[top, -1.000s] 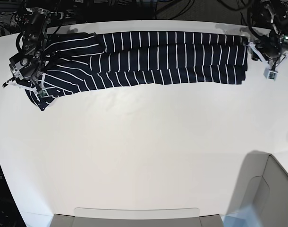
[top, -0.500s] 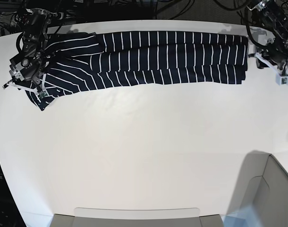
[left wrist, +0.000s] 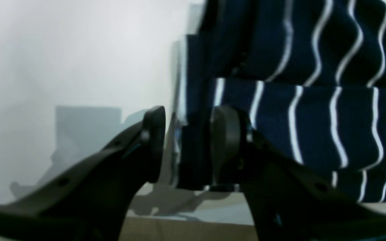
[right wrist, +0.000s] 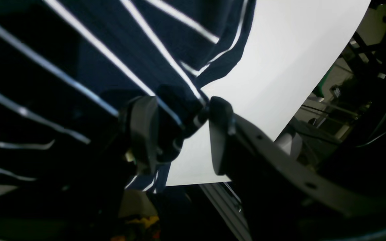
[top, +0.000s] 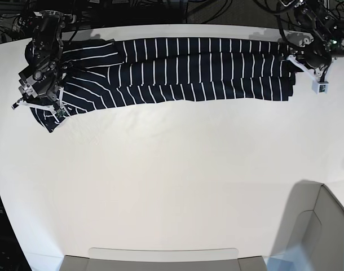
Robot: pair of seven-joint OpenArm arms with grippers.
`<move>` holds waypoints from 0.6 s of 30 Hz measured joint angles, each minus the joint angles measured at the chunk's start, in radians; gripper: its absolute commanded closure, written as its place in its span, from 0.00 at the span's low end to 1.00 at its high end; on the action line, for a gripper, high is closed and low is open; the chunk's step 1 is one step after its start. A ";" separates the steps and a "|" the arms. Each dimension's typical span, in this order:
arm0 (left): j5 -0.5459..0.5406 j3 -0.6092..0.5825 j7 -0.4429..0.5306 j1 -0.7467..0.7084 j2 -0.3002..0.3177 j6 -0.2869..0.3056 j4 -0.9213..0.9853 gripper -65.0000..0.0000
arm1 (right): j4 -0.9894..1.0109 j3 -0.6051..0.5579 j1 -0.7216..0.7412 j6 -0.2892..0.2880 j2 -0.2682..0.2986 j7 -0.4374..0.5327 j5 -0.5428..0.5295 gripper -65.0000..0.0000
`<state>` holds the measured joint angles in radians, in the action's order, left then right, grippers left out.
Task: Fold the T-shirt properly
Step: 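Grasp the folded strip's end with the left gripper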
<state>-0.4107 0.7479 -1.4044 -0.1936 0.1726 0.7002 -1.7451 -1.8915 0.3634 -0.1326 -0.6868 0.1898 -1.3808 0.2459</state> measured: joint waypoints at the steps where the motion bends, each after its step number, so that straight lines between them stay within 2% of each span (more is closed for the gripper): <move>1: 0.000 0.000 0.010 -0.001 0.004 0.000 0.000 0.62 | 0.000 0.000 0.000 0.000 0.000 0.000 0.000 0.61; 9: 0.002 -0.008 0.014 -0.011 0.013 0.000 0.019 0.62 | 0.000 0.000 0.002 0.000 0.001 0.000 0.001 0.61; 15: 0.019 -0.009 0.072 0.006 0.026 0.004 0.178 0.62 | 0.000 0.000 0.002 0.000 0.001 0.000 0.002 0.61; 18: 0.041 -0.060 0.074 0.013 0.028 0.003 0.198 0.62 | 0.000 0.000 0.000 0.000 0.000 0.000 0.002 0.61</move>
<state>-0.3695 0.6880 -1.3300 -0.1802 0.2008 0.7029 -1.5475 -1.8915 0.3634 -0.1329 -0.6868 0.1902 -1.3804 0.2478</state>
